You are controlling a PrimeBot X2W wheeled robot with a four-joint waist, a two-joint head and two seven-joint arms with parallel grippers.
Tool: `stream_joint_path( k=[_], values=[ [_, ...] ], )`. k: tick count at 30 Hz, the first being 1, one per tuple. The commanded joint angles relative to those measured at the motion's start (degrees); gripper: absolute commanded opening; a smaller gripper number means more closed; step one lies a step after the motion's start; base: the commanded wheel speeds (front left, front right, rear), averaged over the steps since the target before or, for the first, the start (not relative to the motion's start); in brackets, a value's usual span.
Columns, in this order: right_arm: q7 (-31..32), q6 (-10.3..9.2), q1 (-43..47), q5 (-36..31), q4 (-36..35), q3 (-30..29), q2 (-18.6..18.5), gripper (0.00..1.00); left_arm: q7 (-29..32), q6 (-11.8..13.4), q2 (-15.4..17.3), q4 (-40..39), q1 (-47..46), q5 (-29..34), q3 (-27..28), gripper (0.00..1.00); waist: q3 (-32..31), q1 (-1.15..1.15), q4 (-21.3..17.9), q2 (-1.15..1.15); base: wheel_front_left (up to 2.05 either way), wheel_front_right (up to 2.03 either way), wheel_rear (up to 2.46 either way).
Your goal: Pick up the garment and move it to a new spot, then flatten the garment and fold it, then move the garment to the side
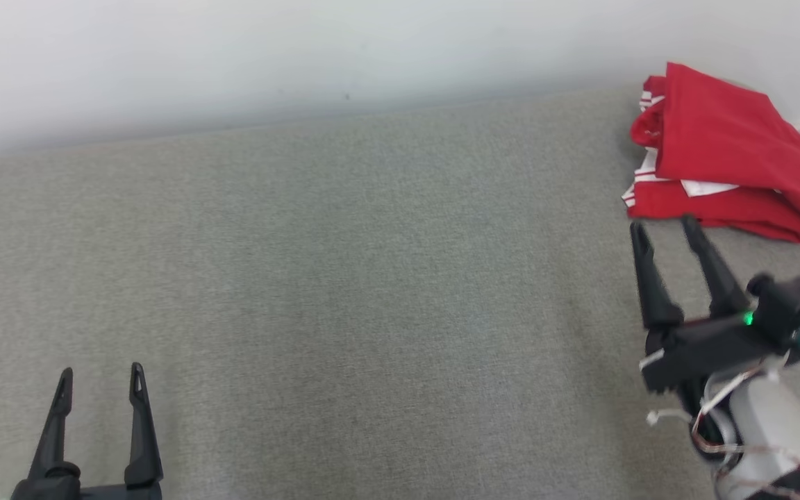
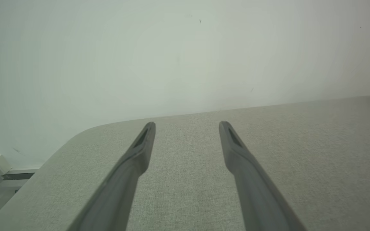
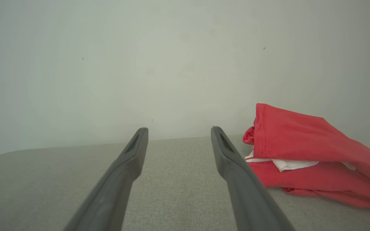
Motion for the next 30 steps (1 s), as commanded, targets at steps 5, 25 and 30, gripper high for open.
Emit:
stream_joint_path(
  k=[5, 25, 30],
  values=[
    [0.9, -0.19, 9.8, -3.6, -5.4, -5.1, 4.9, 1.0, -0.1, -0.3, -0.5, 1.0, 1.5, 0.0, 0.2, 1.0, -3.7, 0.01, 3.2, 0.01, 0.0, 0.0, 0.0],
    [5.1, -0.19, 25.6, -9.1, -15.8, -10.3, 14.1, 1.0, -0.2, -2.2, -1.2, 3.7, 5.0, -0.6, 0.9, 1.0, -8.4, 0.01, 4.7, 0.01, 0.0, 0.0, 0.0],
    [5.9, -0.19, 26.3, -9.7, -16.9, -10.9, 14.5, 1.0, -0.2, -2.4, -1.0, 4.6, 5.0, 0.0, 0.5, 1.0, -8.5, 0.01, 5.0, 0.01, 0.0, 0.0, 0.0]
  ],
)
